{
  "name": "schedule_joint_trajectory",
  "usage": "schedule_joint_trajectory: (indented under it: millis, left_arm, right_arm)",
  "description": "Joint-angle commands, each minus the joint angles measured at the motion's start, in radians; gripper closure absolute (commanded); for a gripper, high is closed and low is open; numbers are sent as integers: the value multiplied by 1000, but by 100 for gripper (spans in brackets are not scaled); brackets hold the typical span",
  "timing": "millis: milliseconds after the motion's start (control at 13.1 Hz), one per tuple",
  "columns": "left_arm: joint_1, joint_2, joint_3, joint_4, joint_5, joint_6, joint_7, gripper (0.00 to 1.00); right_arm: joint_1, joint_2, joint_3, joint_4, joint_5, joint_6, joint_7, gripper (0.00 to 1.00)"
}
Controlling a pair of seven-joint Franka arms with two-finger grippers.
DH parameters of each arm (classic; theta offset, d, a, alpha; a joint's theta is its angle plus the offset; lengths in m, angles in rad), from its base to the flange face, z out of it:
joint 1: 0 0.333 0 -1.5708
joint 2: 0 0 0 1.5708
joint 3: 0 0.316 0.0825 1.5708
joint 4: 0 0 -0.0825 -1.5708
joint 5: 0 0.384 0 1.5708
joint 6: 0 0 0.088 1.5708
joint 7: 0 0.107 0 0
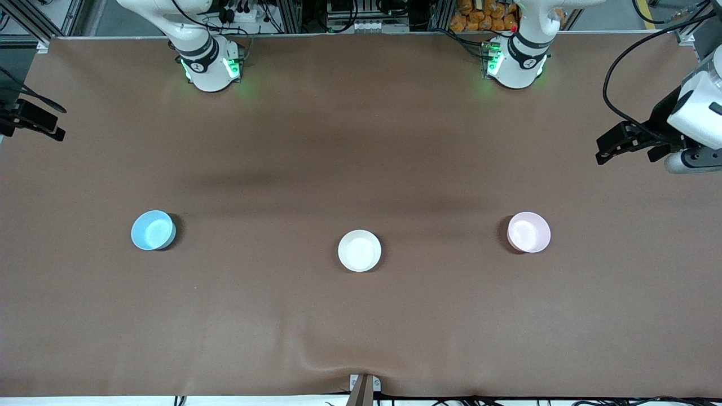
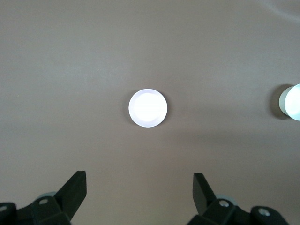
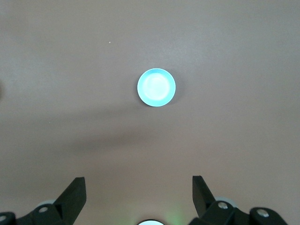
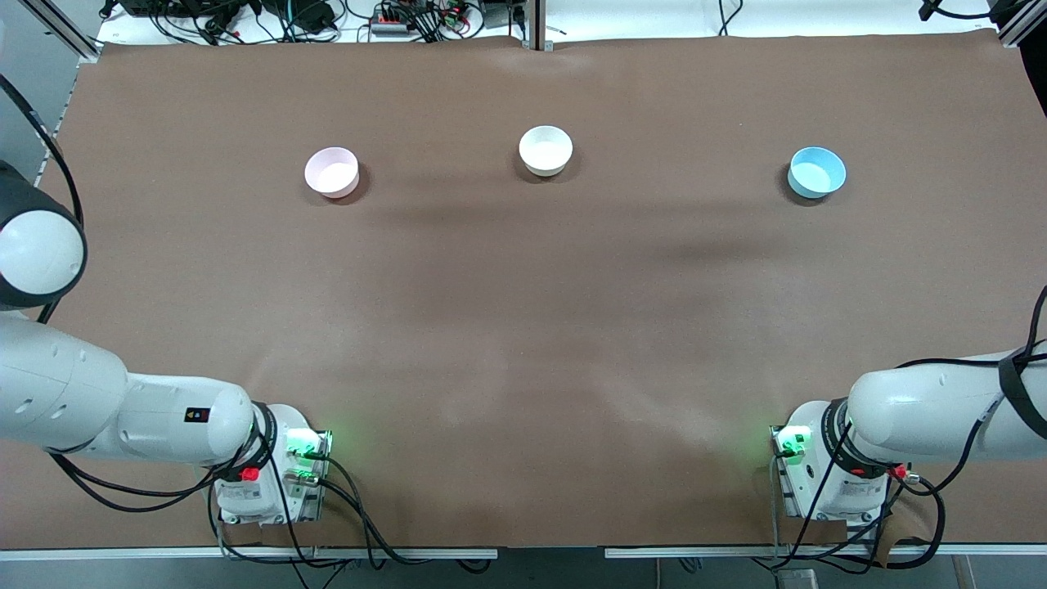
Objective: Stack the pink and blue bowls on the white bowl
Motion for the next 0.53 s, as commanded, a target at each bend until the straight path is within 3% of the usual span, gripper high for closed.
schedule_joint_trajectory:
  millis: [0, 457]
  left_arm:
    - [-2, -27, 2, 6, -23, -21, 14, 0]
    - [-3, 14, 7, -9, -16, -29, 10, 0]
  right_arm:
    - [2, 13, -4, 28, 12, -14, 3, 0]
    - [2, 13, -4, 27, 12, -14, 3, 0]
